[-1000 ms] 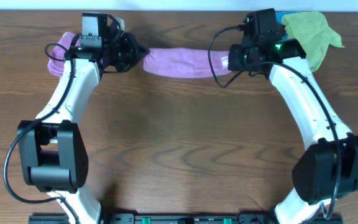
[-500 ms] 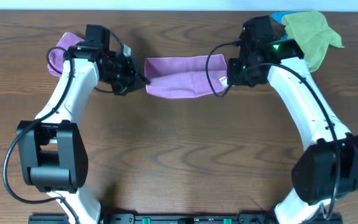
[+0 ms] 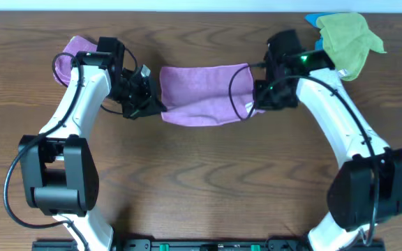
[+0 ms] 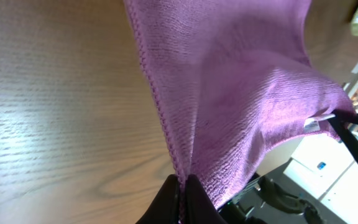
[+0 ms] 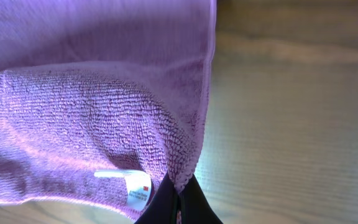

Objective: Fold the cloth
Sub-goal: 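Lower the stretched cloth toward the table with both grippers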

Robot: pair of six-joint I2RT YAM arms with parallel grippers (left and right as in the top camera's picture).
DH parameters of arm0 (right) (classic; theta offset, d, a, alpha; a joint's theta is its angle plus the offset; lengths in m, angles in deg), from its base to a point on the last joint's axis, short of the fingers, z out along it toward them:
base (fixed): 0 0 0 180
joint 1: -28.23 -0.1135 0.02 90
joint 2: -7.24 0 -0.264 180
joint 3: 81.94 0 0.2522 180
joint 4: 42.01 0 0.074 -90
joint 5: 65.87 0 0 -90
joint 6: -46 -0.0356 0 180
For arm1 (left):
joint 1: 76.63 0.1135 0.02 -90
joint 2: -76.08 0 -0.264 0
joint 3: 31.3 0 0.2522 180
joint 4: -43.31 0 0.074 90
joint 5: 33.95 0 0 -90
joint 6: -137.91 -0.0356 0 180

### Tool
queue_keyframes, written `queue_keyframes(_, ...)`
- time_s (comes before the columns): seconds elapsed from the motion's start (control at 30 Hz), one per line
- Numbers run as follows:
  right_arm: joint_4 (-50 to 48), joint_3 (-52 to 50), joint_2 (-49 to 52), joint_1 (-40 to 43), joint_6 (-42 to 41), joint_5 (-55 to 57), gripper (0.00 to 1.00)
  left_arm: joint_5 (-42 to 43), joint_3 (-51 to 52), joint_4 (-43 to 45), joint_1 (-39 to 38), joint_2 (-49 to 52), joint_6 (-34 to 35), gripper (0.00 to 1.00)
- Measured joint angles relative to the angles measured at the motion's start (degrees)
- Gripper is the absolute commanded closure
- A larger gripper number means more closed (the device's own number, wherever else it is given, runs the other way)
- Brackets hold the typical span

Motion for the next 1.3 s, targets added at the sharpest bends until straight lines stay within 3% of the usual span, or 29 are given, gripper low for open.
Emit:
queue_keyframes(0.3,-3.91,-10.21,-7.15,-0.07,0.13,-0.76,0.98,-2.45,0.81,-2.19,-0.37,-0.02,-2.89,0.94)
queue_keyframes(0.6,-8.24,-20.98,-8.81,-1.07,-1.38,-2.51,0.98,-3.45,13.64,3.23,-0.81,0.0,-4.24,0.94)
queue_keyframes(0.97,-12.79,-28.15,-8.81,-4.57,-3.85,-2.43,0.99,-3.76,22.69,11.04,-0.81,0.0,-4.79,0.94)
queue_keyframes(1.3,-14.58,-32.15,-8.81,-5.22,-5.16,-1.49,0.98,-4.35,24.11,12.55,-0.81,0.0,-6.12,0.94)
